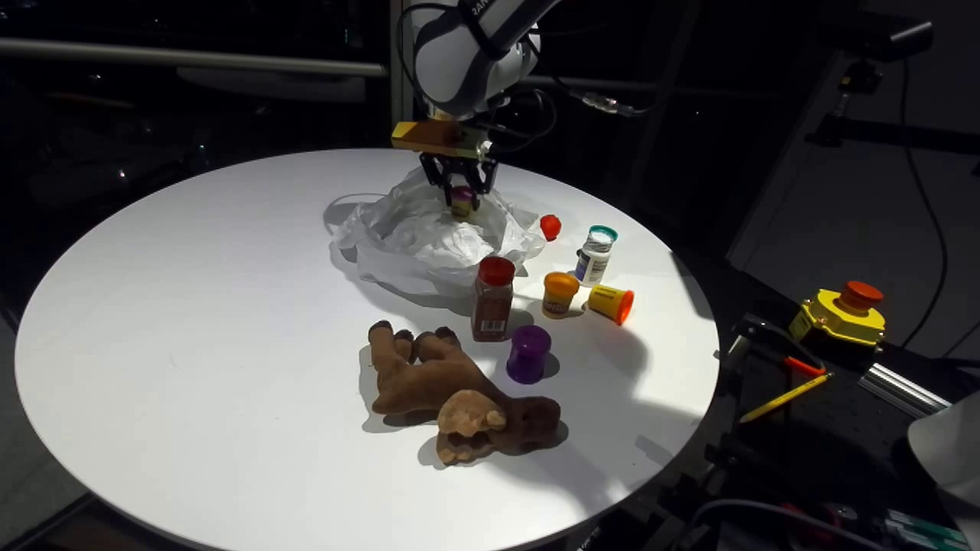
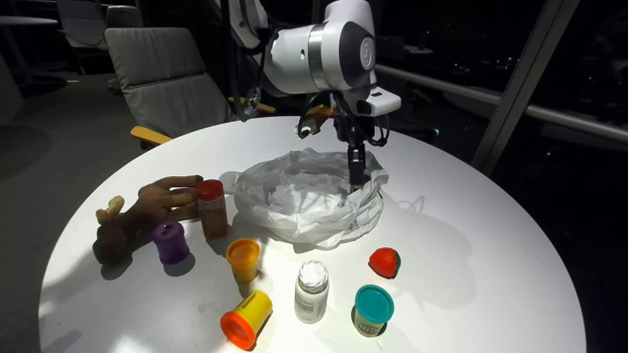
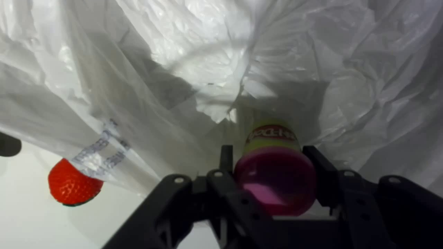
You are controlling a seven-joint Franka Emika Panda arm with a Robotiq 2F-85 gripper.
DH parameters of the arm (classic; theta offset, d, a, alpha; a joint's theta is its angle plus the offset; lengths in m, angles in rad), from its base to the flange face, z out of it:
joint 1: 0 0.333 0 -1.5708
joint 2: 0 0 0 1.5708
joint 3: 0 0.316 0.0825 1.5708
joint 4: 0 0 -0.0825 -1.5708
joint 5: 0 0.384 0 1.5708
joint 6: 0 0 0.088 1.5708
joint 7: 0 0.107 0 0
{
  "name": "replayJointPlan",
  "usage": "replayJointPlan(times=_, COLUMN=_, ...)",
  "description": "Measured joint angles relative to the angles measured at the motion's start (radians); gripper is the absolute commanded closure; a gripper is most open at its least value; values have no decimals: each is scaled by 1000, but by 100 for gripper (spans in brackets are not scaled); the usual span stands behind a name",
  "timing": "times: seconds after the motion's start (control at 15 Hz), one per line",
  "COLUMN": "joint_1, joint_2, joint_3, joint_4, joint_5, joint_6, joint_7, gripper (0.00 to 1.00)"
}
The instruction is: Pick up the objects from the plastic bag and them on the table.
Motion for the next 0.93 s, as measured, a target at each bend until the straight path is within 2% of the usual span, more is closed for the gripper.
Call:
replayJointPlan(times=0.2, joint_1=39, joint_2=-80, joint_3=-18, joint_4=-77, joint_5=-59, joint_6=56, joint_7=-1, gripper=72)
replayJointPlan(times=0.47, joint_1=108, joint_2=-256, joint_3=-29, joint_4=-263, joint_5=-182, joint_6=87, joint_7=-33, gripper=72)
replayJointPlan(times=0.93, joint_1=154, joint_2=-546, joint_3=59, joint_4=-632, joint_5=-337, joint_6=125, joint_7=-198, gripper=72)
